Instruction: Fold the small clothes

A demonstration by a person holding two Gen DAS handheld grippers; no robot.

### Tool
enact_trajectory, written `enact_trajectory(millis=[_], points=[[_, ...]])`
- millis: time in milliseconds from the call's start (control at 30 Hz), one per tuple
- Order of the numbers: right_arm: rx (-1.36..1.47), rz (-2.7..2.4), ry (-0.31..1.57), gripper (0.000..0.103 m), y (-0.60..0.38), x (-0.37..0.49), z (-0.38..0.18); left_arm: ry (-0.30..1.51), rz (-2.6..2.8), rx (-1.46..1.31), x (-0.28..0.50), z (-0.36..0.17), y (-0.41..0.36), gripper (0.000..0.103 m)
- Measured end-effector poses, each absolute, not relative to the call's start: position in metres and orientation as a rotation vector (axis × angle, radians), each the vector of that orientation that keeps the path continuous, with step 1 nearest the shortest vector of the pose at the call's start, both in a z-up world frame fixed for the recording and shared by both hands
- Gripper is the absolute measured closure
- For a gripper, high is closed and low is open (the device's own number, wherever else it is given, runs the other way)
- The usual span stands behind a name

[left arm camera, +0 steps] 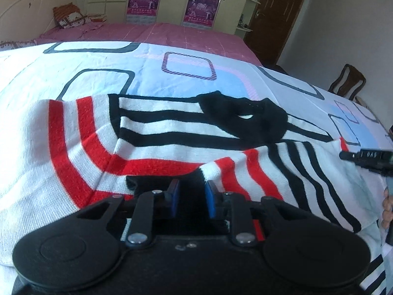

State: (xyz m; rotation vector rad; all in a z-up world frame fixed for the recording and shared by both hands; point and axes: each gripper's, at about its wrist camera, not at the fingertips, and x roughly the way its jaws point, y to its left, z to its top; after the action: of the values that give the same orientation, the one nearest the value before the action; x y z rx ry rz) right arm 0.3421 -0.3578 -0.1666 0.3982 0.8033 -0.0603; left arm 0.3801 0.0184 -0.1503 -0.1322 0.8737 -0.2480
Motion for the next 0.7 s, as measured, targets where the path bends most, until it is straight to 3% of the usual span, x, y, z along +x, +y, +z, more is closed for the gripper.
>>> enact_trajectory(millis=[133,300,567,700], points=[[0.325,-0.062,0.794,0.087,-0.351,0.34,-0.162,0.881,-0.238,-0.127,0.381,-0.148,0.017,0.08],[0.301,-0.067,0.707,0.087,-0.338,0.324,-0.134,0.847,-0.238,-0.117,0.375,-0.136,0.01,0.074],[0.153,0.122,0.823,0.087,-0.27,0.33,-0.156,0.867,-0.236,-0.041,0.374,-0.148,0.01,0.072],[0.211,0.087,0.802,0.087,-0.275,0.328,-0.148,0.884,-0.215,-0.063,0.371,-0.142,0.015,0.074]])
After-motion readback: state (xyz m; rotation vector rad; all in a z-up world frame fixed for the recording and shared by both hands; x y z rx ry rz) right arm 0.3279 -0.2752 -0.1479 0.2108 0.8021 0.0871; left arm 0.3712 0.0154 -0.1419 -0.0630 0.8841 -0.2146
